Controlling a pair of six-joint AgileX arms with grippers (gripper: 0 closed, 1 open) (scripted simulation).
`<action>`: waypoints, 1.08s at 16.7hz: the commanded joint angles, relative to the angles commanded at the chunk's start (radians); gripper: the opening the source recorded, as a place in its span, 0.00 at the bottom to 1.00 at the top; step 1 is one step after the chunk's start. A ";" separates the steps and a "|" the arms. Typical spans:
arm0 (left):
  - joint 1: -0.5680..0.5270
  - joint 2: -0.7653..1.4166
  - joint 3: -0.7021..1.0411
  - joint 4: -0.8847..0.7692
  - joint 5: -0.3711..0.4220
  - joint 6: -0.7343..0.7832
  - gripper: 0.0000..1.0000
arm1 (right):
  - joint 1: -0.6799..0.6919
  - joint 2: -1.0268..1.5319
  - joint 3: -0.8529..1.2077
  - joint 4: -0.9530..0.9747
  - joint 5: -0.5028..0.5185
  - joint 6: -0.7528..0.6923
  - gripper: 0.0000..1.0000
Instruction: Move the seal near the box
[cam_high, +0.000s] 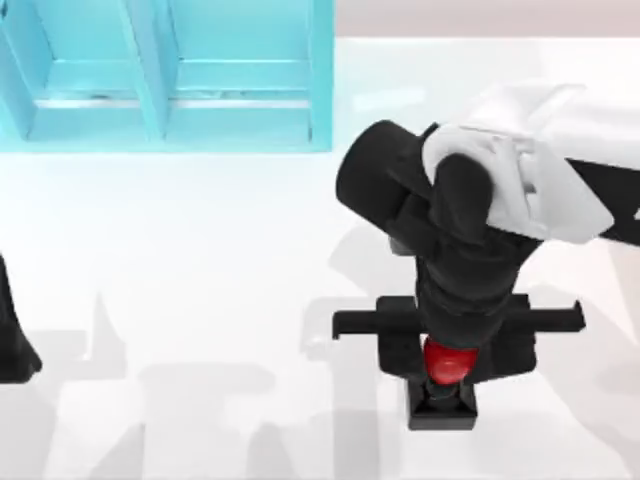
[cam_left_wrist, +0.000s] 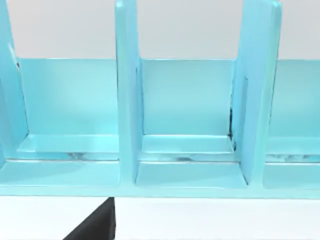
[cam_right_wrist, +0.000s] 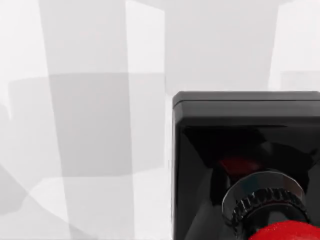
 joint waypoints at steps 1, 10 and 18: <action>0.000 0.000 0.000 0.000 0.000 0.000 1.00 | -0.042 0.030 0.054 -0.033 0.000 -0.041 0.00; 0.000 0.000 0.000 0.000 0.000 0.000 1.00 | -0.568 0.333 0.761 -0.392 0.004 -0.568 0.00; 0.000 0.000 0.000 0.000 0.000 0.000 1.00 | -0.745 0.415 0.951 -0.499 0.003 -0.746 0.00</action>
